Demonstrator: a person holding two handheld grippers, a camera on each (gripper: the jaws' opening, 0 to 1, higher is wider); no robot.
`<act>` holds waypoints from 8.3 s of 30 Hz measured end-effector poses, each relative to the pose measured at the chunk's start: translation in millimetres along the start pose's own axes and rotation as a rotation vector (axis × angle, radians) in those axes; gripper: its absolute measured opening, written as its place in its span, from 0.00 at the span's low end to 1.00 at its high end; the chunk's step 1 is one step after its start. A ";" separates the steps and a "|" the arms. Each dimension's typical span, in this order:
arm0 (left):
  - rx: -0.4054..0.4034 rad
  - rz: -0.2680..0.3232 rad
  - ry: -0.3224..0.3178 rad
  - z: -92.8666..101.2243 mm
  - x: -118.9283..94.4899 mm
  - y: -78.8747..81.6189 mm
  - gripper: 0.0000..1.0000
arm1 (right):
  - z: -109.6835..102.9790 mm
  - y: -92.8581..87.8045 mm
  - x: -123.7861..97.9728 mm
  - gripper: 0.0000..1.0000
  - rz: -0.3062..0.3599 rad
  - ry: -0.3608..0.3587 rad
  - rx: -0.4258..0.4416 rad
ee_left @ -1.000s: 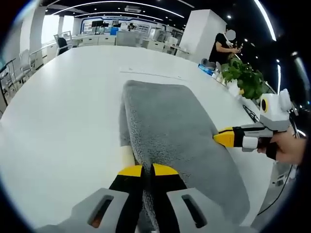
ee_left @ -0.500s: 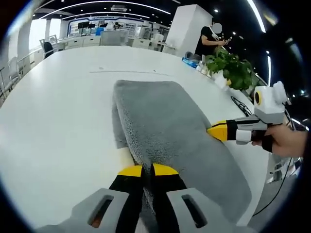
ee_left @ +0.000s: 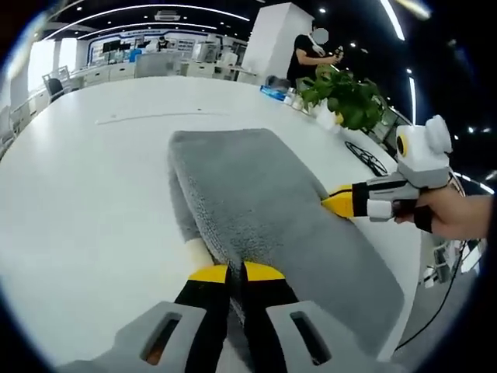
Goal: Fold the towel on the table until its edges align and the towel forms a compact rectangular stack.
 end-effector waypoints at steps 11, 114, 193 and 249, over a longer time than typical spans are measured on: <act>0.028 -0.008 -0.010 -3.3 0.1 1.7 0.06 | 4.1 1.8 1.0 0.06 0.001 0.060 0.014; 0.796 -0.112 -0.055 113.9 -29.9 -86.6 0.25 | -89.9 -116.6 -63.1 0.12 -0.102 0.148 -0.938; 0.613 0.013 0.037 92.6 -76.4 -22.6 0.06 | -71.4 -70.8 -99.8 0.10 0.142 -0.112 -0.799; 0.810 0.127 -0.010 133.8 -184.0 -64.5 0.07 | -97.1 -99.5 -204.5 0.06 0.229 0.305 -0.365</act>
Point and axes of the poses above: the point that each gripper's makers call its tool centre point, and the gripper's own axes: x roughly forward along the fingers, z roughly to its right, y roughly out of its top, the point moved 9 cm from there along -x, roughly backward along the fingers, and after that the axes turned 15 degrees about -z, right-handed, at the moved point
